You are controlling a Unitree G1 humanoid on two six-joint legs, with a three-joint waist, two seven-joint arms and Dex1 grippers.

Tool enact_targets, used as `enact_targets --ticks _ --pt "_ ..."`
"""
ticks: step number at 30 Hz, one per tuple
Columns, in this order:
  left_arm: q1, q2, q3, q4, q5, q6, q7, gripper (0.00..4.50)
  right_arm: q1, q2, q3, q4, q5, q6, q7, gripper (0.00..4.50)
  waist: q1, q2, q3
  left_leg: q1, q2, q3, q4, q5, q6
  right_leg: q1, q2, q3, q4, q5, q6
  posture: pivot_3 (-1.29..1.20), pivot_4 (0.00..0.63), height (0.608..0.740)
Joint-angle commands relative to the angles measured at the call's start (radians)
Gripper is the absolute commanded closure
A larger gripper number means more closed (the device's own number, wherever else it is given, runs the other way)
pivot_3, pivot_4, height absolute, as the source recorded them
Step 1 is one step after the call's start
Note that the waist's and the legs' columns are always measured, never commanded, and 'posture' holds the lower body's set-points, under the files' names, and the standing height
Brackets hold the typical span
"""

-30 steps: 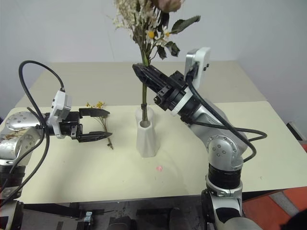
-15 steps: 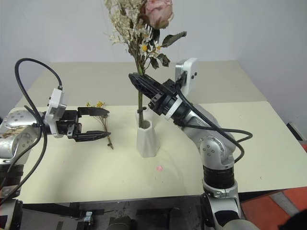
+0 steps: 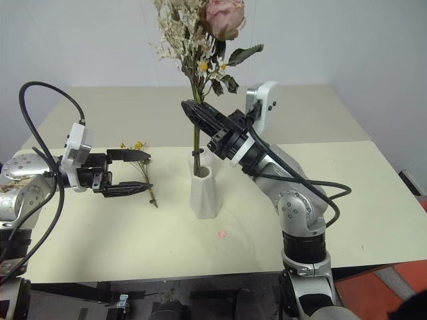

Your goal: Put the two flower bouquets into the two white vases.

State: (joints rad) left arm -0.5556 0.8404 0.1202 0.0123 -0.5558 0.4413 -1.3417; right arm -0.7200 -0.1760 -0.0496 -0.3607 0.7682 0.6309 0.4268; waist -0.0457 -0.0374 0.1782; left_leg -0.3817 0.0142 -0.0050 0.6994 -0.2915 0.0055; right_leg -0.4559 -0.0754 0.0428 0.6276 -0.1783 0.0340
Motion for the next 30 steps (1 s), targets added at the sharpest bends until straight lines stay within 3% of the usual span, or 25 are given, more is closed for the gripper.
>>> enact_targets --ticks 1,30 --pt "-0.016 0.015 0.022 -0.026 -0.013 -0.004 0.005 0.0 -0.028 -0.007 -0.02 -0.036 0.021 -0.01 -0.006 4.31 0.0 0.0 0.0 0.0 0.0 0.0 0.0 0.0 0.0 0.0 0.0 0.0 0.0 0.0 0.0 0.0 0.15 0.74" --pt "-0.007 0.027 0.023 -0.024 -0.002 -0.011 0.007 0.0 0.041 -0.003 0.018 0.011 -0.049 -0.043 0.012 4.31 0.0 0.0 0.0 0.0 0.0 0.0 0.0 0.0 0.0 0.0 0.0 0.0 0.0 0.0 0.0 0.0 0.15 0.74"
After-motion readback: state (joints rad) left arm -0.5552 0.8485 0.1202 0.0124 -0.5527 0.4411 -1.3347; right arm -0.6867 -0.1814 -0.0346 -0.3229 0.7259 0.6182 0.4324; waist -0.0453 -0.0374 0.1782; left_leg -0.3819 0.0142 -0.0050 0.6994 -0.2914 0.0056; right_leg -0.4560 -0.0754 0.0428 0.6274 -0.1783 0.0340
